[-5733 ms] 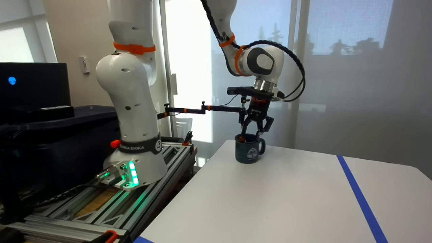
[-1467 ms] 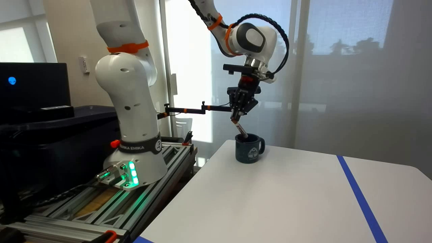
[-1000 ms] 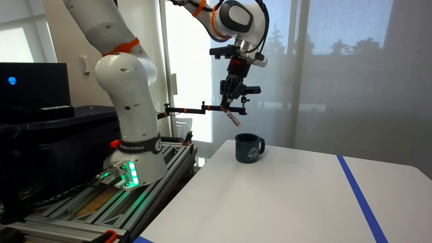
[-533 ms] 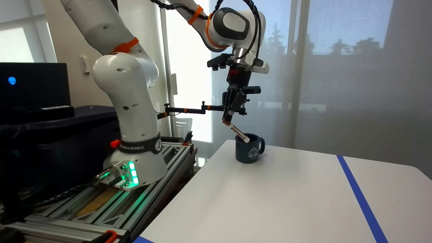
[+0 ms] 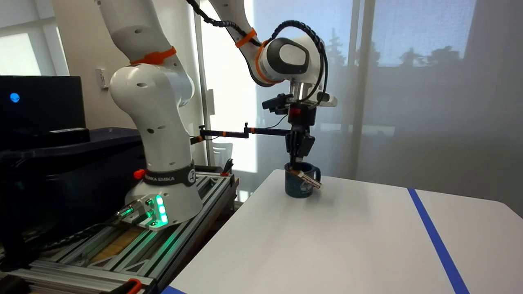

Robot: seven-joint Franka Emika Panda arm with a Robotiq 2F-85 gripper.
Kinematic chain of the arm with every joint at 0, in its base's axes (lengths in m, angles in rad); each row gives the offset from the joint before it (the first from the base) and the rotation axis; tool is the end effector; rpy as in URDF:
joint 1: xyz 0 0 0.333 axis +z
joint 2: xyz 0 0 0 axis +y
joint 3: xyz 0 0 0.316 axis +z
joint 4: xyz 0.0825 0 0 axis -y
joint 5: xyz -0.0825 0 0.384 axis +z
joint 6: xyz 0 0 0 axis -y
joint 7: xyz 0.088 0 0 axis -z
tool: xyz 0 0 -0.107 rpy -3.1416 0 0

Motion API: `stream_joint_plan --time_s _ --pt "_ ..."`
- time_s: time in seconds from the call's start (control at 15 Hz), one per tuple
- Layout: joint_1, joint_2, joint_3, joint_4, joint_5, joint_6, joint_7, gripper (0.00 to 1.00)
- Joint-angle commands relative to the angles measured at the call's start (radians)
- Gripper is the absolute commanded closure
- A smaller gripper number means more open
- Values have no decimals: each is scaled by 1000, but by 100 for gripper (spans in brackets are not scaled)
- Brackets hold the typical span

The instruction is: Remove the marker from the cup

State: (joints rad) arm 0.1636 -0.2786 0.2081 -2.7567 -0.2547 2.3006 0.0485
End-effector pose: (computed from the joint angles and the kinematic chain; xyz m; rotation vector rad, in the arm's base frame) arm 0.3411 0.1213 0.2857 2.7829 0.7082 -0.1972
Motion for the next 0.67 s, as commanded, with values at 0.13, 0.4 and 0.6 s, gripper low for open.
stream_joint_plan --time_s 0.13,0.4,0.6 --pt "-44 173 -9 0 -98 244 38 96" --pt "-50 274 -33 7 -125 350 2 96" --pt "-46 337 -53 15 -106 401 -49 96"
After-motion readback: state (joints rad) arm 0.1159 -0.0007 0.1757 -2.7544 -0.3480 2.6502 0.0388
